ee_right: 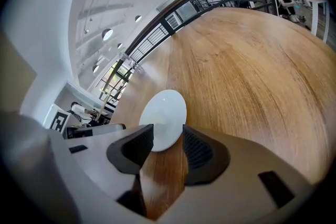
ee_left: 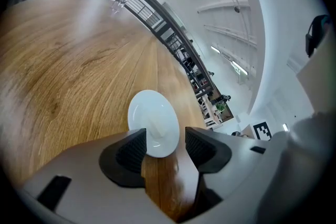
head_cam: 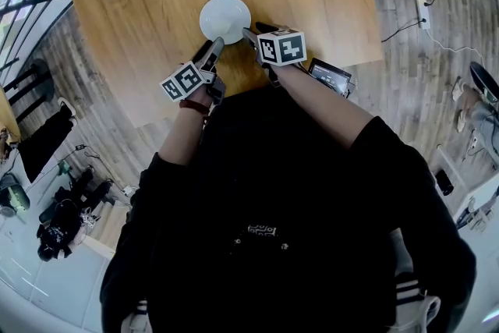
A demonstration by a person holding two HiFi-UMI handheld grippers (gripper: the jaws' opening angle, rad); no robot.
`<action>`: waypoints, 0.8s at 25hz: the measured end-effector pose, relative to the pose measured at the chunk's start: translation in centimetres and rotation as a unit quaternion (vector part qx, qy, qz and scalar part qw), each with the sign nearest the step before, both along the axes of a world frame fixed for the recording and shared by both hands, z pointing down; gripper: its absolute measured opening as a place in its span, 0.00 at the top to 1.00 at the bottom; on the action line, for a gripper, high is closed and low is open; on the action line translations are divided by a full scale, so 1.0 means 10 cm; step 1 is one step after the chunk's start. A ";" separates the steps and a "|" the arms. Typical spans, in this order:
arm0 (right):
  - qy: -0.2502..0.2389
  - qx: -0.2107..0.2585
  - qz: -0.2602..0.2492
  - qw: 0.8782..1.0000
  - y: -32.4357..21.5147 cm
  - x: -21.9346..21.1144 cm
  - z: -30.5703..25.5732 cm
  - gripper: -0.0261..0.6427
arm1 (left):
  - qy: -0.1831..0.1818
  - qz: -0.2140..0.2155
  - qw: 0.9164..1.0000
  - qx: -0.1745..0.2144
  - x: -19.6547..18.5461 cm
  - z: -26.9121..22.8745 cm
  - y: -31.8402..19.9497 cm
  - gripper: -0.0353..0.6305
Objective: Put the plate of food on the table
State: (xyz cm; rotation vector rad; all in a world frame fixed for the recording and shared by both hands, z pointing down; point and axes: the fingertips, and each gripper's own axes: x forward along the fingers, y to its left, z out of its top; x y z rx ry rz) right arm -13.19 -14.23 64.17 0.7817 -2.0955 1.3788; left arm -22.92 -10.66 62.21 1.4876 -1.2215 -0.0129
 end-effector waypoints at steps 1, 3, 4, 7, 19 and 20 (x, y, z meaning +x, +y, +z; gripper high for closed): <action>-0.005 0.004 0.002 1.000 -0.01 0.00 -0.05 0.69 | -0.008 0.004 1.000 0.009 0.01 -0.06 -0.01 0.60; -0.020 0.013 0.006 1.000 -0.02 0.01 -0.17 0.70 | -0.026 0.010 0.999 0.027 0.04 -0.21 -0.03 0.69; -0.030 0.018 0.007 0.999 -0.02 0.01 -0.23 0.73 | -0.034 0.011 0.999 0.037 0.05 -0.29 -0.03 0.73; -0.057 0.033 0.002 0.998 -0.01 -0.01 -0.45 0.85 | -0.053 0.019 0.996 0.070 0.07 -0.52 -0.04 0.83; -0.114 0.100 -0.012 0.988 -0.12 0.03 -1.41 0.93 | -0.076 0.084 0.967 0.229 0.34 -1.65 -0.12 0.94; -0.121 0.112 -0.012 0.986 -0.14 0.04 -1.53 0.93 | -0.089 0.096 0.962 0.242 0.37 -1.76 -0.12 0.94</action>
